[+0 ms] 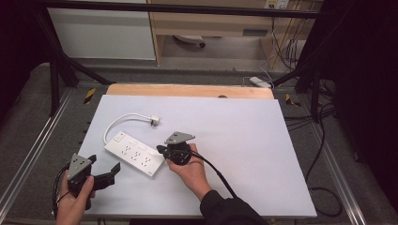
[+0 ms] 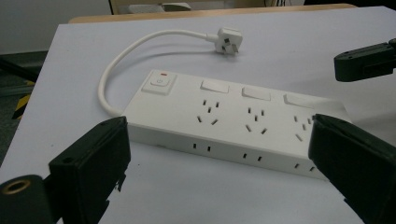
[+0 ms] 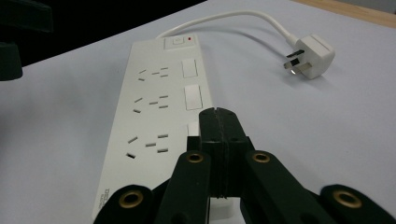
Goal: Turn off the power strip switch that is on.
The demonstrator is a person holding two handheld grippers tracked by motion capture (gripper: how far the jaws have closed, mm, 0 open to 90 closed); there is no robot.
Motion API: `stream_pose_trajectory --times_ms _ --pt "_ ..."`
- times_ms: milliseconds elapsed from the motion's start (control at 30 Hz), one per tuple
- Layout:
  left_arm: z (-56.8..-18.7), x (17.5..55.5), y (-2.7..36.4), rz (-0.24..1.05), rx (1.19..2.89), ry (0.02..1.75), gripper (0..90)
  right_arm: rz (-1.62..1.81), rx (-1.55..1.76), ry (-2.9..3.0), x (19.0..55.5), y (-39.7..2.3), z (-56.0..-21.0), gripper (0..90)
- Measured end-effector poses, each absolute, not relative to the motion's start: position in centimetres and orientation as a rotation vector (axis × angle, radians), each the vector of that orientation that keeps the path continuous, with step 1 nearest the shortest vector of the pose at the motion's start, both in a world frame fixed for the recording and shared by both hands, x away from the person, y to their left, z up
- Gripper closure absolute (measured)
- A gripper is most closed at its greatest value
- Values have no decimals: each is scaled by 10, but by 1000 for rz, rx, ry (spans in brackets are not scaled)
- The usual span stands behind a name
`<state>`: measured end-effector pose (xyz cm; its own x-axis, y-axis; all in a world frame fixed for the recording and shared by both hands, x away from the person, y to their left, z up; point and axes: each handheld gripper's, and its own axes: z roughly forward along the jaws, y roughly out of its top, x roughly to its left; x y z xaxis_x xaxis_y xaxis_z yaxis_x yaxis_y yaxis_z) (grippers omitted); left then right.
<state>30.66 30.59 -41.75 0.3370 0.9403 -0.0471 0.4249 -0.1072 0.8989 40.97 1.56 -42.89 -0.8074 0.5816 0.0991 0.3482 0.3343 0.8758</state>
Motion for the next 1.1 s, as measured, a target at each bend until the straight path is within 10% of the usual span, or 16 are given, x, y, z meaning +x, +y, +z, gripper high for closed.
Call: stream_pose_trajectory --times_ms 667,1100 --pt "-418 307 305 717 1710 1229 55 1465 868 2341 416 -6 -411 899" --pt "-418 307 304 717 1713 1229 55 1515 893 2305 420 -26 -394 705"
